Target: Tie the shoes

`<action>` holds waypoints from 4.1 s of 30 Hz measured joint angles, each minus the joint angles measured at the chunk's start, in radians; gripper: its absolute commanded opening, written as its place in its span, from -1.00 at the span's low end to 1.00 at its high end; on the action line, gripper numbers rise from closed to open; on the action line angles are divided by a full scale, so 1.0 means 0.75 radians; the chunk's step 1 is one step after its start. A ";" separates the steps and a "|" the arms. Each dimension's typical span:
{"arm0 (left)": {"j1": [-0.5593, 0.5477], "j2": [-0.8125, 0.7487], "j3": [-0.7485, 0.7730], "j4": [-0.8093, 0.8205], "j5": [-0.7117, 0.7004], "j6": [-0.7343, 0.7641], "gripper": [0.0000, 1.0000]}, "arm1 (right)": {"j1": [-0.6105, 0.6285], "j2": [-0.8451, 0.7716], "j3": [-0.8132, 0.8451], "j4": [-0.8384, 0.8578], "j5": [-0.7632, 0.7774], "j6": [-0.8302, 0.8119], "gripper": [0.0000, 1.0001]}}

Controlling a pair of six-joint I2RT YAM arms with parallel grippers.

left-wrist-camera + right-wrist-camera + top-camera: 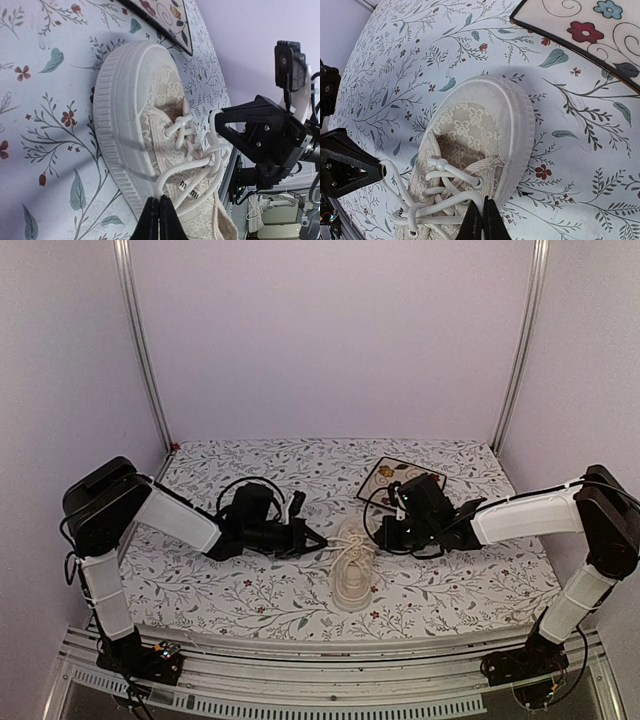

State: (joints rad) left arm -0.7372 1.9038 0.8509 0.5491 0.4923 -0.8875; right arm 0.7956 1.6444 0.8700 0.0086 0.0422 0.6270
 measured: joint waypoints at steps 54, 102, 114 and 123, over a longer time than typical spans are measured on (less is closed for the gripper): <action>0.024 -0.050 -0.067 0.057 0.016 0.059 0.18 | 0.037 -0.072 -0.112 0.139 -0.307 -0.046 -0.51; -0.044 0.174 0.349 -0.278 0.020 0.166 -0.27 | -0.227 -0.120 -0.324 0.306 -0.424 0.085 0.07; -0.048 0.194 0.393 -0.346 0.019 0.216 -0.46 | -0.227 0.039 -0.207 0.394 -0.494 0.046 -0.18; -0.056 0.194 0.393 -0.343 0.012 0.229 -0.55 | -0.227 0.073 -0.205 0.420 -0.525 0.032 -0.68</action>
State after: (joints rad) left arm -0.7792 2.0495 1.1458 0.2916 0.5011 -0.7158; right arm 0.6250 1.6993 0.7158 0.3233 -0.3519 0.6506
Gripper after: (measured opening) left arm 0.258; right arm 0.263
